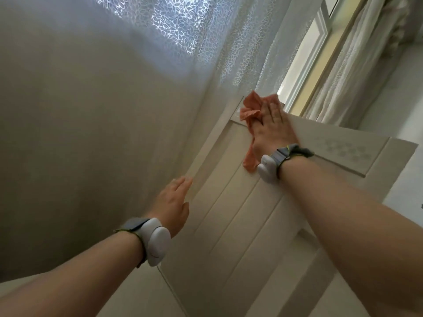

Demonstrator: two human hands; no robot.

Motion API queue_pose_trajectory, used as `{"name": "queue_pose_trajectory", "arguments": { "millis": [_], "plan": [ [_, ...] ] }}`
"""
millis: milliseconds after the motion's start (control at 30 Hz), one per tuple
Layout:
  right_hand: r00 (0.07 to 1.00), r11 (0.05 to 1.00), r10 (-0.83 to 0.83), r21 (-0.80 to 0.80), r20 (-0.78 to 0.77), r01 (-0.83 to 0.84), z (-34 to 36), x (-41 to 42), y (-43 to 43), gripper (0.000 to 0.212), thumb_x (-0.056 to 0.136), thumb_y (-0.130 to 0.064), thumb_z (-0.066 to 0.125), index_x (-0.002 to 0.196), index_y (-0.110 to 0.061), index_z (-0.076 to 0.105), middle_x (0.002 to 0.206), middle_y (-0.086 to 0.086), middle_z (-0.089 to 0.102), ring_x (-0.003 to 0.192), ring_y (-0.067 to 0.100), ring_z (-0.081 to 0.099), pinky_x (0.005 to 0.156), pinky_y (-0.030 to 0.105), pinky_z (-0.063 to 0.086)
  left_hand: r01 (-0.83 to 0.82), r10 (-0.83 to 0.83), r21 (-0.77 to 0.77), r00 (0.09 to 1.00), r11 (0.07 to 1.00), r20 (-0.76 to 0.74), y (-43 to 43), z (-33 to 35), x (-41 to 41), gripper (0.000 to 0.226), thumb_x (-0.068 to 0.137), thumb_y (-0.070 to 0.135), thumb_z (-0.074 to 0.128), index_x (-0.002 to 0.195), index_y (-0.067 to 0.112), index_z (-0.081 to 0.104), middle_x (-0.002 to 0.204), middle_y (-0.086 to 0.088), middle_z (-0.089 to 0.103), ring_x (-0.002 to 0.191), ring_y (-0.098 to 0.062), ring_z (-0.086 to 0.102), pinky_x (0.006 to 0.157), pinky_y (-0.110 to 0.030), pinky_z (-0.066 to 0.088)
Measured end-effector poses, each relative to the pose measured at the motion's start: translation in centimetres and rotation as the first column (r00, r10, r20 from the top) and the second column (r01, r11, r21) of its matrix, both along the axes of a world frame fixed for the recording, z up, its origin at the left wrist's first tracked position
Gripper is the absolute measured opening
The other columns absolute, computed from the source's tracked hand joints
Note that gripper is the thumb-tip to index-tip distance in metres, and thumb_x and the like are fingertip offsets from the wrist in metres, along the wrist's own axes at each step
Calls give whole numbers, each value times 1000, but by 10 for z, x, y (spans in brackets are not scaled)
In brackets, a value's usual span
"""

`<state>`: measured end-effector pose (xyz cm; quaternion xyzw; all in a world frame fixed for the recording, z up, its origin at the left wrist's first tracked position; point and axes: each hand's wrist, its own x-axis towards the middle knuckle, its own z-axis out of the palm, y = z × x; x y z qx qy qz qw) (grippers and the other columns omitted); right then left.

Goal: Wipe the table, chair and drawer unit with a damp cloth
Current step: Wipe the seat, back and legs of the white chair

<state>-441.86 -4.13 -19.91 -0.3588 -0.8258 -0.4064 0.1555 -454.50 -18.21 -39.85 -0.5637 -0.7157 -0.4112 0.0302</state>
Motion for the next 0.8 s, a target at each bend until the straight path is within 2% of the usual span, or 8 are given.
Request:
{"name": "queue_pose_trajectory", "arguments": {
  "millis": [167, 300, 367, 467, 633, 800],
  "plan": [
    [997, 997, 51, -52, 58, -48, 7, -46, 10, 85, 85, -39, 60, 151, -20, 10, 158, 17, -6, 145, 32, -10, 118, 42, -6, -53, 54, -27, 998, 998, 36, 1, -22, -19, 60, 97, 15, 37, 149, 18, 9, 157, 2, 7, 145, -14, 5, 114, -22, 5],
    [986, 994, 80, -79, 147, -69, 0, -69, 11, 113, 65, -50, 74, 151, -22, 7, 158, 15, -7, 145, 31, -10, 118, 40, -8, -84, 89, -100, 995, 991, 49, 2, -45, -28, 60, 98, 16, 35, 149, 20, 4, 158, 2, 6, 145, -15, 4, 114, -24, 6],
    [970, 993, 95, -86, 222, -77, -20, -80, 7, 118, 61, -57, 75, 151, -21, 6, 158, 16, -9, 145, 32, -11, 118, 41, -10, -91, 100, -150, 993, 984, 58, -1, -62, -32, 61, 97, 16, 36, 149, 20, 5, 157, 1, 6, 145, -16, 5, 114, -24, 7],
    [950, 988, 114, -136, 290, -77, -56, -92, -3, 109, 69, -59, 68, 151, -19, 8, 158, 14, -10, 145, 32, -13, 118, 42, -10, -101, 120, -232, 991, 967, 66, -7, -85, -36, 60, 98, 16, 35, 150, 20, 4, 157, 1, 7, 145, -17, 6, 114, -25, 8],
    [889, 977, 163, -192, 427, -87, -132, -101, -21, 90, 74, -54, 64, 147, -19, 24, 159, 11, -1, 145, 31, -10, 117, 44, -8, -92, 128, -342, 988, 935, 84, -20, -111, -40, 58, 99, 16, 34, 150, 20, 6, 157, 0, 10, 145, -18, 8, 115, -28, 10],
    [826, 960, 217, -267, 520, -84, -208, -122, -31, 60, 90, -39, 41, 146, -24, 30, 159, 8, 6, 146, 28, -5, 117, 44, -7, -121, 169, -475, 984, 872, 60, -44, -140, -44, 55, 96, 23, 40, 147, 18, 18, 149, -7, 31, 135, -26, 33, 109, -34, 29]
  ]
}}
